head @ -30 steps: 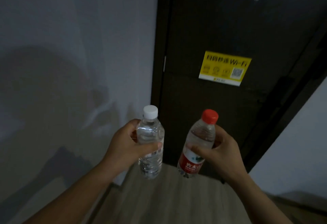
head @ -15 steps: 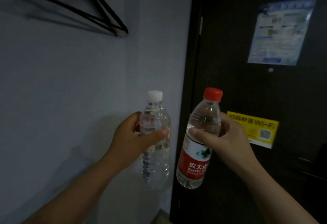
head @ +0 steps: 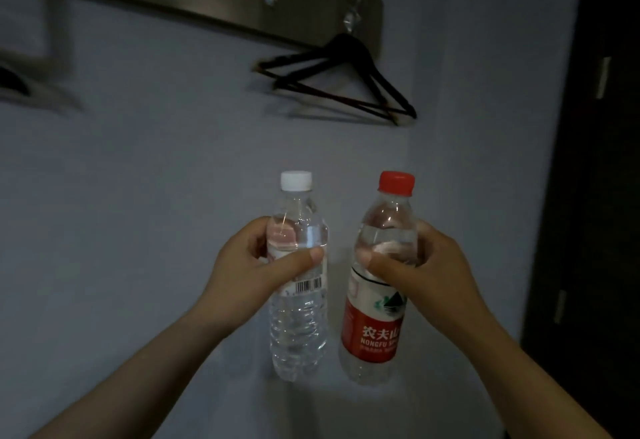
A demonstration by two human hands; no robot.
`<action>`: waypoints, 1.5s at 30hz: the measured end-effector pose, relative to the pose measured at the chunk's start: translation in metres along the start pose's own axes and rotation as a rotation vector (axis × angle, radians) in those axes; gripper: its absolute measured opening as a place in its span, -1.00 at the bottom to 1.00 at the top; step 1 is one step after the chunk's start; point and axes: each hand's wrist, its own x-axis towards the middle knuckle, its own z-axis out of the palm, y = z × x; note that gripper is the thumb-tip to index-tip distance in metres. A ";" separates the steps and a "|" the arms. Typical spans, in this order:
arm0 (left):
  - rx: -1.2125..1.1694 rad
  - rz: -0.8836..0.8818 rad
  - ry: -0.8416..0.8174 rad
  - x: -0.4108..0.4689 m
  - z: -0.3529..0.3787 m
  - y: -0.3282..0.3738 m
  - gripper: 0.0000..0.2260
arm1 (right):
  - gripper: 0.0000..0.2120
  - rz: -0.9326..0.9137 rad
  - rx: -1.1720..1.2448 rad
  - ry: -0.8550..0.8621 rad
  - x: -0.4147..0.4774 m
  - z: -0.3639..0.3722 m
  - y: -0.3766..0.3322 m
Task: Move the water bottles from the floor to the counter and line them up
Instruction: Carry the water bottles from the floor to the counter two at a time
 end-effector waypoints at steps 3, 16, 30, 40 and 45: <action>0.067 -0.005 0.095 -0.002 -0.044 0.005 -0.61 | -0.72 -0.024 0.079 -0.064 0.017 0.040 -0.002; 0.428 -0.080 0.467 -0.059 -0.162 0.024 -0.61 | -0.51 -0.086 0.434 -0.488 0.058 0.195 -0.003; 0.853 -0.201 1.069 -0.199 -0.166 0.118 -0.60 | -0.54 -0.312 0.875 -1.066 0.003 0.309 -0.081; 1.057 -0.240 1.333 -0.325 -0.162 0.207 -0.62 | -0.52 -0.397 1.073 -1.339 -0.115 0.355 -0.194; 1.127 -0.277 1.421 -0.397 -0.178 0.254 -0.58 | -0.49 -0.389 1.150 -1.415 -0.184 0.377 -0.254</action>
